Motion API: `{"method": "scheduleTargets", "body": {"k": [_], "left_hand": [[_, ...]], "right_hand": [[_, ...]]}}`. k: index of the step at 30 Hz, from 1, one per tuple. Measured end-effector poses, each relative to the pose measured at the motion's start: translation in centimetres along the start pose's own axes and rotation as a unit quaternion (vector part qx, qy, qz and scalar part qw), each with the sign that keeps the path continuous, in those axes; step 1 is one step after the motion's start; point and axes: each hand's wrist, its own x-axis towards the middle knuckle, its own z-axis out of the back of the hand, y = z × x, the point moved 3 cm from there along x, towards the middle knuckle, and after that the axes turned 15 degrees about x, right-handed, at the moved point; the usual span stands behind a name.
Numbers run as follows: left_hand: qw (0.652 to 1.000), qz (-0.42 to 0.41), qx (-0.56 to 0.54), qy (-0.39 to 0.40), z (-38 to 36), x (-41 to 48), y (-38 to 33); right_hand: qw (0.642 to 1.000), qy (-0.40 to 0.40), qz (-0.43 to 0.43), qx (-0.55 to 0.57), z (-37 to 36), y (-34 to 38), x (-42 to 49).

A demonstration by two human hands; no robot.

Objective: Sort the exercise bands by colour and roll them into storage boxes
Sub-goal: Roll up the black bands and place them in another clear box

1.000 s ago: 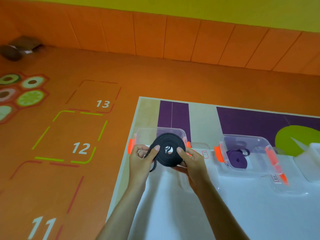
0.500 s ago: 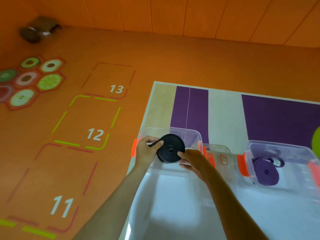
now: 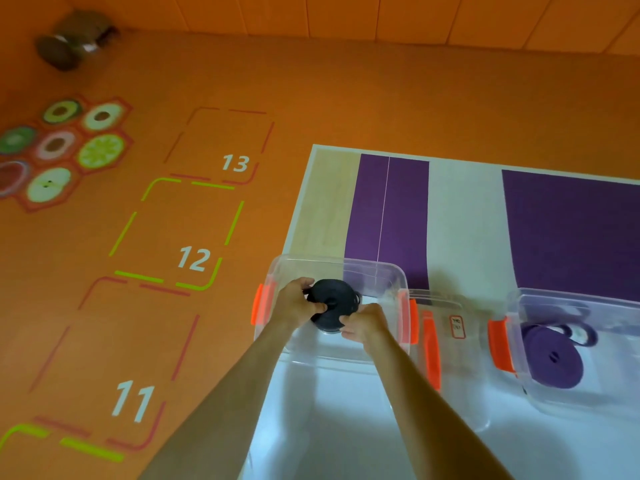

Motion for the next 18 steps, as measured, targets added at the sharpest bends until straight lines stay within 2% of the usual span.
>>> {"method": "scheduleTargets", "body": {"k": [5,9,11,14,16,18], "left_hand": [[0.989,-0.058,0.119,0.059,-0.1,0.0,-0.9],[0.97,-0.076,0.231,0.016,-1.1,-0.2,-0.9],[0.955,-0.077,0.286,0.01,-1.3,-0.3,-0.9],[0.927,-0.089,0.361,0.043,-1.3,-0.5,-1.0],[0.91,-0.096,0.398,0.059,-0.9,-1.1,-1.1],[0.906,-0.12,0.404,0.039,-0.4,-2.4,-1.7]], "right_hand": [[0.993,-0.049,0.048,-0.098,0.0,-0.5,0.8],[0.98,-0.048,0.085,-0.171,-0.3,-0.7,1.0],[0.957,-0.064,0.124,-0.253,-0.5,-0.5,0.7],[0.902,-0.062,0.166,-0.394,-0.5,0.2,-0.7],[0.885,-0.036,0.184,-0.425,-0.3,0.8,-2.4],[0.884,-0.019,0.242,-0.4,0.5,1.6,-5.4]]}}
